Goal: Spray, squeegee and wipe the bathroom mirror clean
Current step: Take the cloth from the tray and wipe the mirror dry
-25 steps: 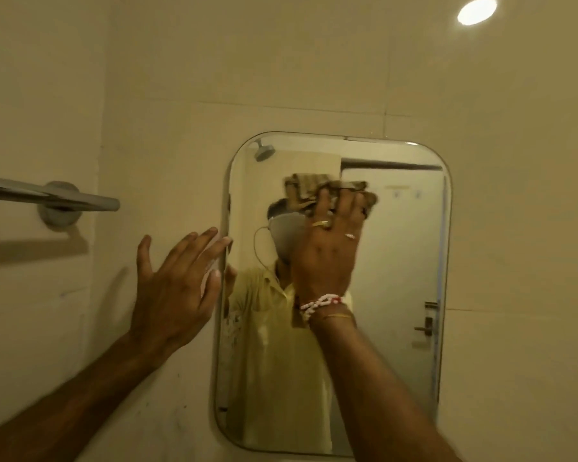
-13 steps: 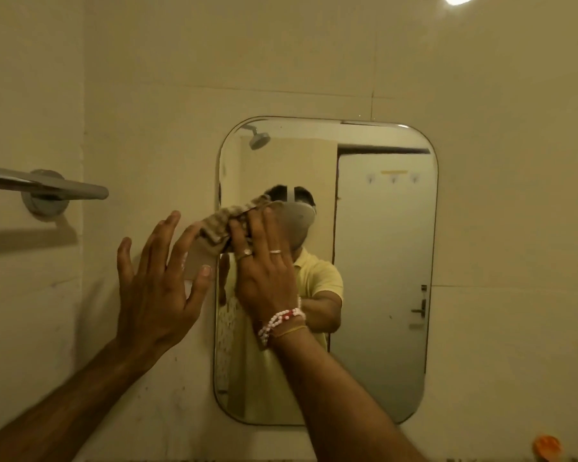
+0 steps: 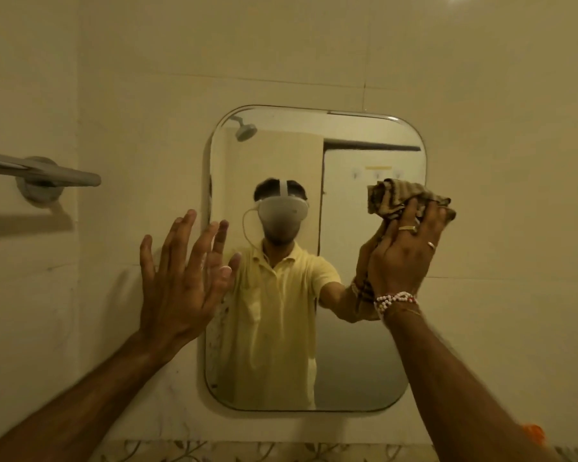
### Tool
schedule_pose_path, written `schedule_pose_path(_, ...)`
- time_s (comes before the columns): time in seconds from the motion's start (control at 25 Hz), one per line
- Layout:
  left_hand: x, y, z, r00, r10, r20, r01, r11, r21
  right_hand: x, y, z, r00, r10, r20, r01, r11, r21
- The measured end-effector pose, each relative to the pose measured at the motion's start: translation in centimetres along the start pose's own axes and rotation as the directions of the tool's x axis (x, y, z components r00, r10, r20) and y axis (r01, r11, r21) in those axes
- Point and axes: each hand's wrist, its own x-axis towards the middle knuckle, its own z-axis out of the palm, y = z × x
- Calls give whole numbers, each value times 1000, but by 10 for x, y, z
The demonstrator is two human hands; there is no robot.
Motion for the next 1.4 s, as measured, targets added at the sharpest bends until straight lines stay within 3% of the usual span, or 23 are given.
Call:
schedule_pose_path(0.12,-1,-15,-7,1000,-20,-10,20,1000,13,-11,-44,16,989,-149,20,149,989,-16)
schedule_pose_path(0.32,-7,-42,-8,997,-70,-21,71,997,44,-9,-149,59,861,-484,158,477,875,84)
schedule_pose_path(0.48,-16,-48,0,994,-98,-51,98,995,-2,-4,-186,80,800,-566,200,563,823,76)
schedule_pose_path(0.64,-26,-38,8,993,-101,-69,97,994,-60,-30,-171,76,675,-693,252,698,711,87)
schedule_pose_path(0.8,-40,-20,14,996,-87,-36,84,993,-78,-86,-155,63,594,-737,324,734,661,158)
schedule_pose_path(1.04,-68,-9,8,995,-103,20,104,992,-74,-199,-108,49,555,-765,327,717,639,279)
schedule_pose_path(1.24,-109,-3,5,987,-116,109,121,992,-39,-279,-61,29,411,-839,356,760,531,373)
schedule_pose_path(1.4,-125,12,8,979,-135,155,142,989,-34,-282,-47,22,360,-846,394,775,506,378)
